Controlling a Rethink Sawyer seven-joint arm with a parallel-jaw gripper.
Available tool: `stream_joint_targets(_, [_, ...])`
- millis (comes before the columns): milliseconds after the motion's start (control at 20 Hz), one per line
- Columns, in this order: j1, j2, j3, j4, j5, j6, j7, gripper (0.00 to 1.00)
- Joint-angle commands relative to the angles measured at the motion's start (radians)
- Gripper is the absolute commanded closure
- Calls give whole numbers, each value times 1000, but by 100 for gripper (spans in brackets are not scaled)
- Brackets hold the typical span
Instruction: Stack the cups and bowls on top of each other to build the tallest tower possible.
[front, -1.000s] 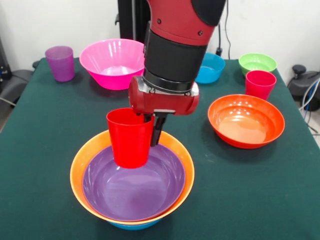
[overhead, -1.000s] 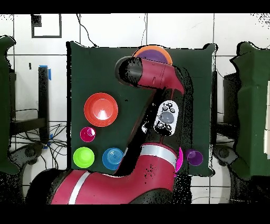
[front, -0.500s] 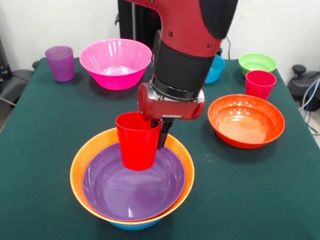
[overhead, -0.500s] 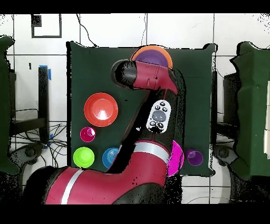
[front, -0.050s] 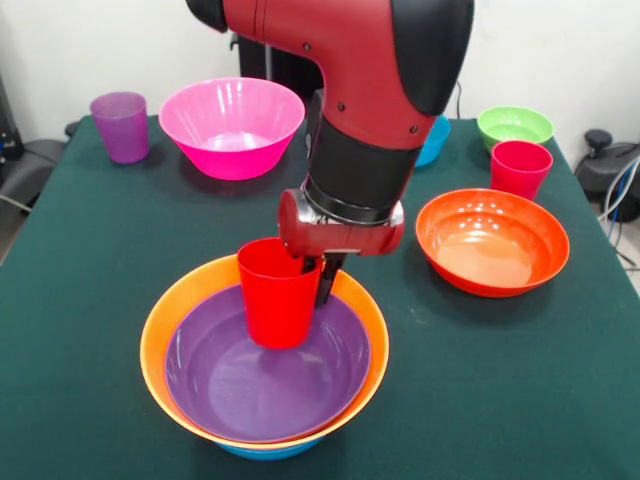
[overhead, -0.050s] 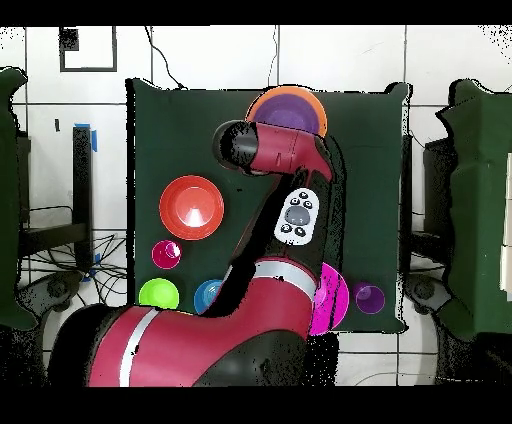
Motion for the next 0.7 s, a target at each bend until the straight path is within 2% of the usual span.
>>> stream_joint_targets(50, [8, 19, 52, 68, -70, -52, 130, 100])
stream_joint_targets(350, [11, 48, 47, 36, -65, -50, 136, 100])
stream_joint_targets(700, [15, 48, 38, 26, -67, -37, 129, 100])
